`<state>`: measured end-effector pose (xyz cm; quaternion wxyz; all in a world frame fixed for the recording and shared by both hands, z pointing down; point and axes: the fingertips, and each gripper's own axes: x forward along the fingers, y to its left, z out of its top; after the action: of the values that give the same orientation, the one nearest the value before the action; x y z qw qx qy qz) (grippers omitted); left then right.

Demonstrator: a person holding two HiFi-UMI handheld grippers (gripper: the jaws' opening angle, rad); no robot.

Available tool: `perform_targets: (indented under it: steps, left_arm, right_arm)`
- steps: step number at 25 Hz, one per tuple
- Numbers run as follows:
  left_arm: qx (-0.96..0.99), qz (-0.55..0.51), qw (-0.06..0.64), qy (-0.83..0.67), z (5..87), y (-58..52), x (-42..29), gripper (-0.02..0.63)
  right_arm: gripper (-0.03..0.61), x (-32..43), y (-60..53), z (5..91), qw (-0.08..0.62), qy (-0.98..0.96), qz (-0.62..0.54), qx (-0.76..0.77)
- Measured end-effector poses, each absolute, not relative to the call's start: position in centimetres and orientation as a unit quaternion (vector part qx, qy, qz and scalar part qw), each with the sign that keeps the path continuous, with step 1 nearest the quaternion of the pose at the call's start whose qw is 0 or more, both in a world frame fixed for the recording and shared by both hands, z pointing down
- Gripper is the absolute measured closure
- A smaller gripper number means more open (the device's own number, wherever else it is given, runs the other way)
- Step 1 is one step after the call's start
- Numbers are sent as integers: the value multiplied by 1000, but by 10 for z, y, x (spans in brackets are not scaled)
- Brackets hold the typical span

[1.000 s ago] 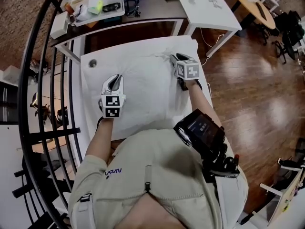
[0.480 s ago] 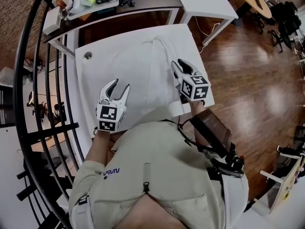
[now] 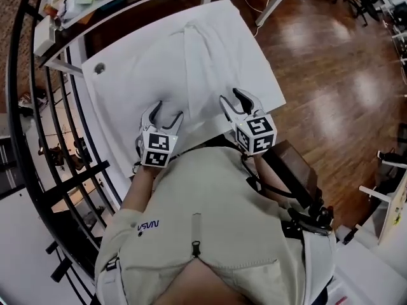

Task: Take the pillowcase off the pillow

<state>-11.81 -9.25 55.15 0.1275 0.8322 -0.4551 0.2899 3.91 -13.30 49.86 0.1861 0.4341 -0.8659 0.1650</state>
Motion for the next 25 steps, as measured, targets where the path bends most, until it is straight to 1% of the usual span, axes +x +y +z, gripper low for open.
perform_targets:
  steps: [3, 5, 7, 8, 10, 11, 12, 15, 21, 25]
  left_arm:
    - [830, 292, 122, -460, 555, -97, -122, 348]
    - [833, 288, 114, -459, 550, -101, -122, 401]
    - [837, 281, 115, -455, 545, -101, -121, 473]
    - [839, 277, 117, -453, 542, -100, -121, 532]
    - [843, 266, 121, -452, 535, -99, -120, 577]
    - [844, 259, 121, -454, 531, -99, -121, 588]
    - [844, 252, 119, -459, 525, -101, -123, 592]
    - [841, 221, 108, -483, 503, -112, -136, 595]
    - [821, 164, 94, -539, 454, -144, -183, 597]
    - [813, 139, 111, -555, 446, -149, -206, 598]
  right_arm:
    - [390, 29, -113, 523, 223, -859, 170, 427]
    - [390, 23, -107, 540, 247, -854, 170, 425]
    - [390, 17, -106, 554, 267, -850, 169, 422]
    - [390, 14, -107, 559, 274, -848, 166, 422]
    - [390, 9, -111, 566, 285, -845, 160, 423]
    - [394, 8, -115, 567, 290, -843, 154, 426]
    - [413, 7, -119, 567, 294, -841, 146, 431]
    - [566, 13, -132, 551, 295, -833, 112, 454]
    - [571, 49, -161, 494, 262, -815, 59, 513]
    - [572, 94, -176, 482, 280, -783, 35, 554]
